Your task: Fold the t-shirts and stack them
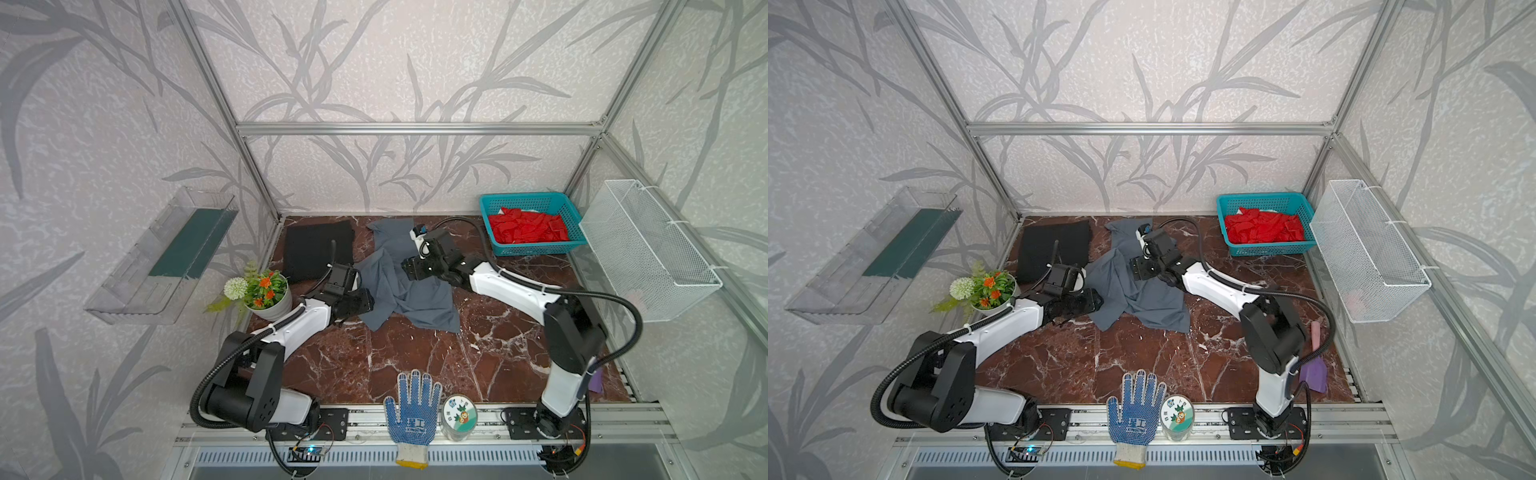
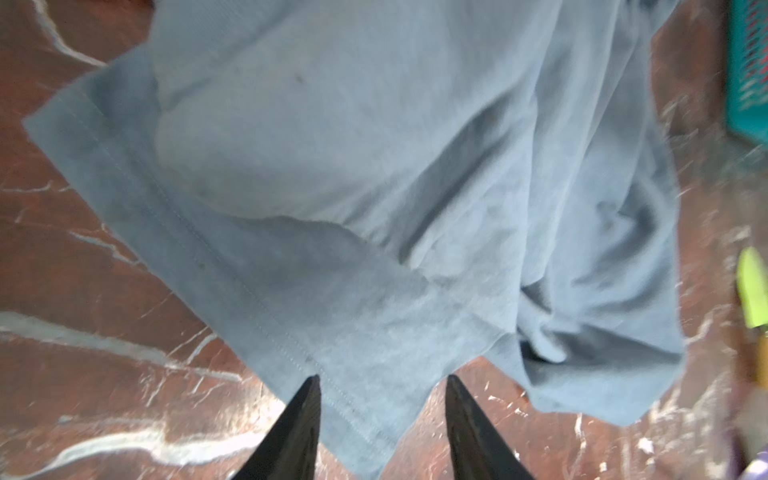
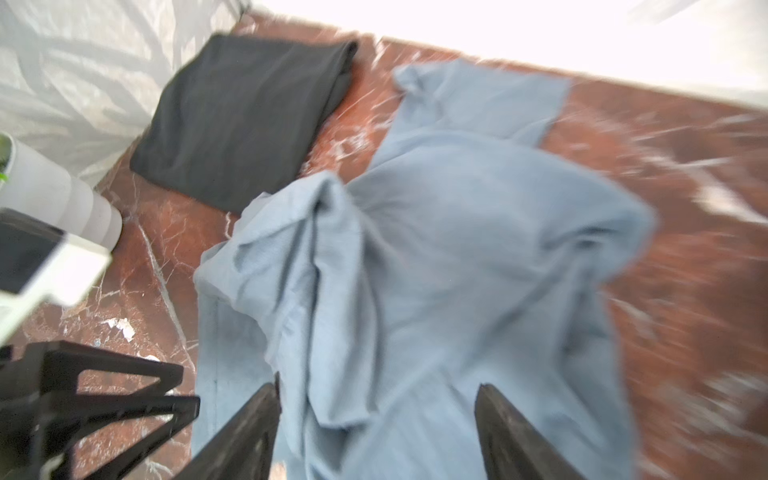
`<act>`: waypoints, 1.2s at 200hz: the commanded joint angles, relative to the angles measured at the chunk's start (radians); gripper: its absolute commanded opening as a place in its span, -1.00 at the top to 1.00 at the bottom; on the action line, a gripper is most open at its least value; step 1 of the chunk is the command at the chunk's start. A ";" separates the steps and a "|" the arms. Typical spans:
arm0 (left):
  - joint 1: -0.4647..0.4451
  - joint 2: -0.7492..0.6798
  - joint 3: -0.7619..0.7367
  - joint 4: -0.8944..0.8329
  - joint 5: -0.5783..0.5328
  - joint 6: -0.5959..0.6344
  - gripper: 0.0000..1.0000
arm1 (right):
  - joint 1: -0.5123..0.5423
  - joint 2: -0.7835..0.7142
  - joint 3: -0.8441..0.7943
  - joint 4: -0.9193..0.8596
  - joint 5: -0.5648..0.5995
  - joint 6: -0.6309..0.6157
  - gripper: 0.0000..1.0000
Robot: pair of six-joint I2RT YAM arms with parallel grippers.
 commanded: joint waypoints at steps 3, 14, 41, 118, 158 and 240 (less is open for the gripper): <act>-0.110 -0.006 0.055 -0.176 -0.112 0.093 0.03 | -0.028 -0.141 -0.144 -0.061 0.071 -0.002 -0.52; -0.151 -0.006 0.050 -0.220 -0.136 0.100 0.03 | -0.042 -0.202 -0.219 -0.073 0.072 0.013 -0.53; -0.238 0.010 0.044 -0.296 -0.232 0.099 0.04 | -0.092 -0.317 -0.368 -0.074 0.026 0.063 -0.53; -0.278 0.179 0.078 -0.265 -0.315 0.137 0.09 | -0.136 -0.484 -0.548 -0.167 -0.019 0.095 -0.54; -0.278 0.216 0.081 -0.273 -0.296 0.132 0.55 | -0.136 -0.481 -0.613 -0.159 -0.070 0.119 -0.41; -0.278 -0.065 0.104 -0.392 -0.316 0.049 1.00 | -0.086 -0.343 -0.658 -0.124 -0.201 0.156 0.12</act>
